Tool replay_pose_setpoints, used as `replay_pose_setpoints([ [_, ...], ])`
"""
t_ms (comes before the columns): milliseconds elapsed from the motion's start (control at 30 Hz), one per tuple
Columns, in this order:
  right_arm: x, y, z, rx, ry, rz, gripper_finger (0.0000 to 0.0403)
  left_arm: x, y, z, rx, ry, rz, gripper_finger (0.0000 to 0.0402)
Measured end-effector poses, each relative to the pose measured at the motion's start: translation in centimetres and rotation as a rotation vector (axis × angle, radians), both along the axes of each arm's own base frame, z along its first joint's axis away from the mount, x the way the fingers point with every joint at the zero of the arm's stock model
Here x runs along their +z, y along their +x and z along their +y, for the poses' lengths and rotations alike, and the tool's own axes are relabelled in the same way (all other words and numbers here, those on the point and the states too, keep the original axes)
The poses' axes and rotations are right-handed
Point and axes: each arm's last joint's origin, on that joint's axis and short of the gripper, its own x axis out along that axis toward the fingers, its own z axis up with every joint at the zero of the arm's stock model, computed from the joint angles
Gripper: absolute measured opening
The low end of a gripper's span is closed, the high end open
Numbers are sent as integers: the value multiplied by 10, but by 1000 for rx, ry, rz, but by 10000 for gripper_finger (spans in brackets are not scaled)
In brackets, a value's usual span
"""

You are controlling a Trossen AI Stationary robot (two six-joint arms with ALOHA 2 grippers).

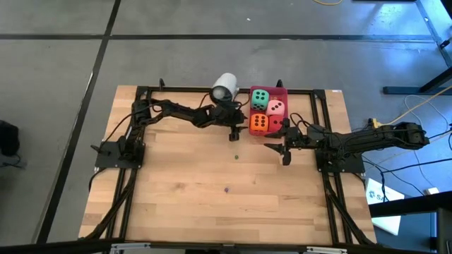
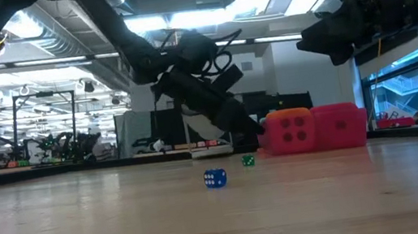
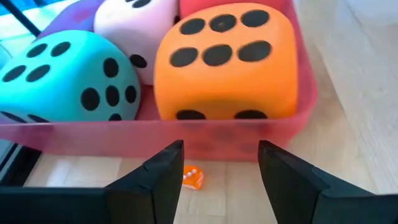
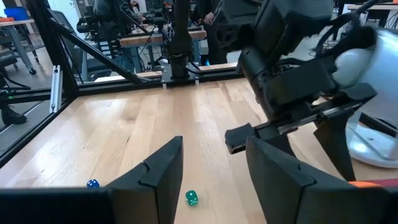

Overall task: Pick & Place Dice
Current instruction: Move the small orange dice to the middle of the table

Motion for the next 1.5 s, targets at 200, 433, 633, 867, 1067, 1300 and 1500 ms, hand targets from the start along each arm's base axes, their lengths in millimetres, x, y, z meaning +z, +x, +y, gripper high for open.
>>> replay_pose_setpoints([
  [200,0,0,0,-2,0,0,176,4,5,0,-7,-19,24,201],
  [433,0,0,0,-2,0,1,176,5,9,-11,-87,-101,-4,201],
  [633,-1,0,0,-2,0,8,176,3,9,-21,-114,-123,49,199],
  [867,-2,0,0,-19,42,21,176,22,-4,-52,-187,-141,216,135],
  [1067,5,7,-2,-53,48,44,176,41,-24,-72,-312,-246,274,71],
  [1300,37,53,-11,-124,-142,377,176,54,-64,-81,-342,-291,209,34],
  [1500,55,97,-40,-142,-249,698,175,60,-111,-94,-450,-318,2,26],
])
